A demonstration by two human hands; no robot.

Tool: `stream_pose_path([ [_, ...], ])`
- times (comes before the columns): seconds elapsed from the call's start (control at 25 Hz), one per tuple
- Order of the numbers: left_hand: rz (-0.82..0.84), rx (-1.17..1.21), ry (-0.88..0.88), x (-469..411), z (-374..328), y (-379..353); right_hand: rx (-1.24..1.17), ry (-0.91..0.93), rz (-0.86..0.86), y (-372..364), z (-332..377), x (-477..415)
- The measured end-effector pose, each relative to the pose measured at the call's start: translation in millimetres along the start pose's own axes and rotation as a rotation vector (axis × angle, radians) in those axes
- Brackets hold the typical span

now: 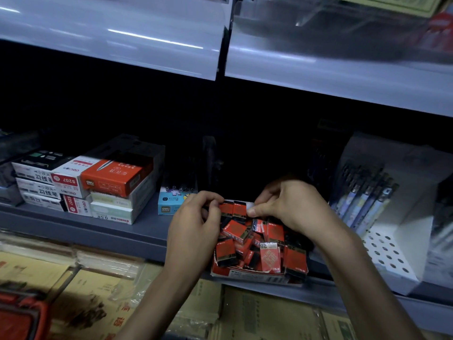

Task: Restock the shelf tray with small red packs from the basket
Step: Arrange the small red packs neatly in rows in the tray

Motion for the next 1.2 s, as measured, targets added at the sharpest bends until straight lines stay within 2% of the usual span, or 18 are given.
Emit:
stream_pose_path([
  [0.24,-0.005,-0.01,-0.006,0,-1,0,0.083,0.06,-0.014,-3,0,3],
  [0.44,-0.001,-0.021,-0.009,0,1,-1,0.094,0.007,-0.049,-4,-2,6],
  [0.68,-0.008,-0.032,-0.015,-1,0,-1,0.369,0.154,-0.043,-8,21,14],
  [1.2,0.006,-0.014,-0.018,0,1,1,0.23,0.145,0.133,-4,16,23],
])
Point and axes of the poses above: each hand's wrist, its own x-axis away from the middle knuckle, its own y-axis out of the back of the hand, z = x × y, the point moved 5 cm from there along -x, towards the middle knuckle, and after that the axes turned 14 degrees about y, right-handed, at the moved point
